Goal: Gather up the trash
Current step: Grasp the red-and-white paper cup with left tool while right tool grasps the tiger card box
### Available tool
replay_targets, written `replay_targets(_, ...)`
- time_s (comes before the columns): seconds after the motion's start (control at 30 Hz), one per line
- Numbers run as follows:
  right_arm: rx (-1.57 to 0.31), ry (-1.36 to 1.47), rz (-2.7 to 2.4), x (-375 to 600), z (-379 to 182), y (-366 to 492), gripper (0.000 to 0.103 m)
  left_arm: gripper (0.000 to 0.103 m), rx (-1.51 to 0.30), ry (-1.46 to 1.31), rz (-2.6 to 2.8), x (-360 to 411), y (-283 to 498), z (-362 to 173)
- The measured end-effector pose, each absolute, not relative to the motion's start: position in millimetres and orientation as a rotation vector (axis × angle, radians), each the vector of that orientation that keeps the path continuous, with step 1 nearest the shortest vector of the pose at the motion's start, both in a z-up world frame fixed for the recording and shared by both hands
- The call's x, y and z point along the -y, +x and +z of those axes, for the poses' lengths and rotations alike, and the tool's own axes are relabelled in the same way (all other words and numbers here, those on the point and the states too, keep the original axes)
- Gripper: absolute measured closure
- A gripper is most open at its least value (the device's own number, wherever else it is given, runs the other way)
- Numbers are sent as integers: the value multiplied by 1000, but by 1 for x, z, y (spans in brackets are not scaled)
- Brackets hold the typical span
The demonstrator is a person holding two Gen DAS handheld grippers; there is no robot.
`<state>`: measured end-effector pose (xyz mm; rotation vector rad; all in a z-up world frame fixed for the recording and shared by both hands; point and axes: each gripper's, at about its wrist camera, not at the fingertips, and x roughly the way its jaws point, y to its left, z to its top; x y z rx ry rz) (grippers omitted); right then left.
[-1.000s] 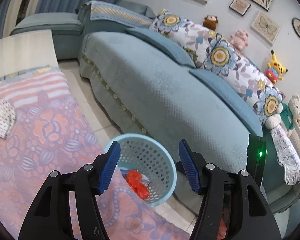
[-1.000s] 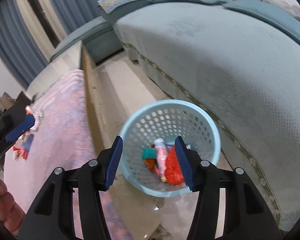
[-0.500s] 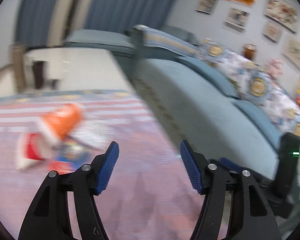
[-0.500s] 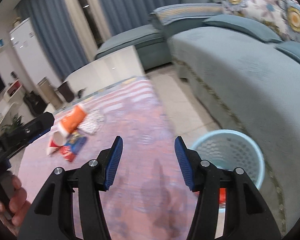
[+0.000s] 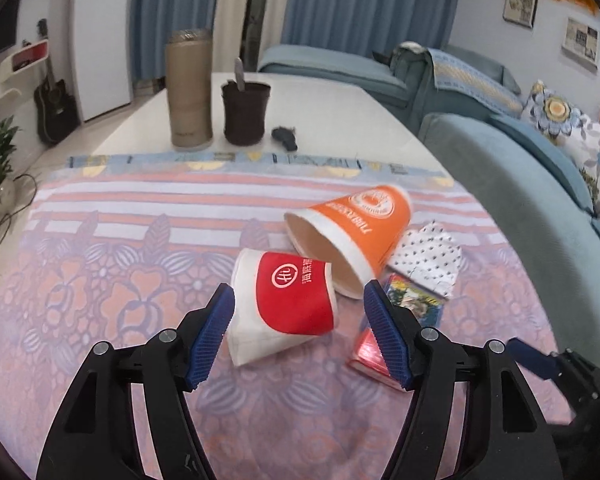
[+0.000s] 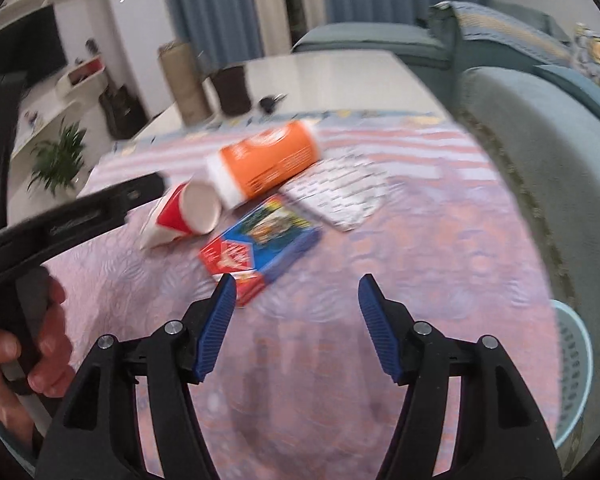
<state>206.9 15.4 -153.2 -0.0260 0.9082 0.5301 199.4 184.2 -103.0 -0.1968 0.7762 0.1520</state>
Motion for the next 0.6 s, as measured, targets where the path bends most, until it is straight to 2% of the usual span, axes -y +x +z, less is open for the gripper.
replay_targets(0.27,-966,-119,501,-48,-176,214,43,41,-847,-64,195,-176,210,-130)
replay_targets(0.6,-935,-23,375,-14,-175,216,43,42,-873,-11,232,-212,152,-135)
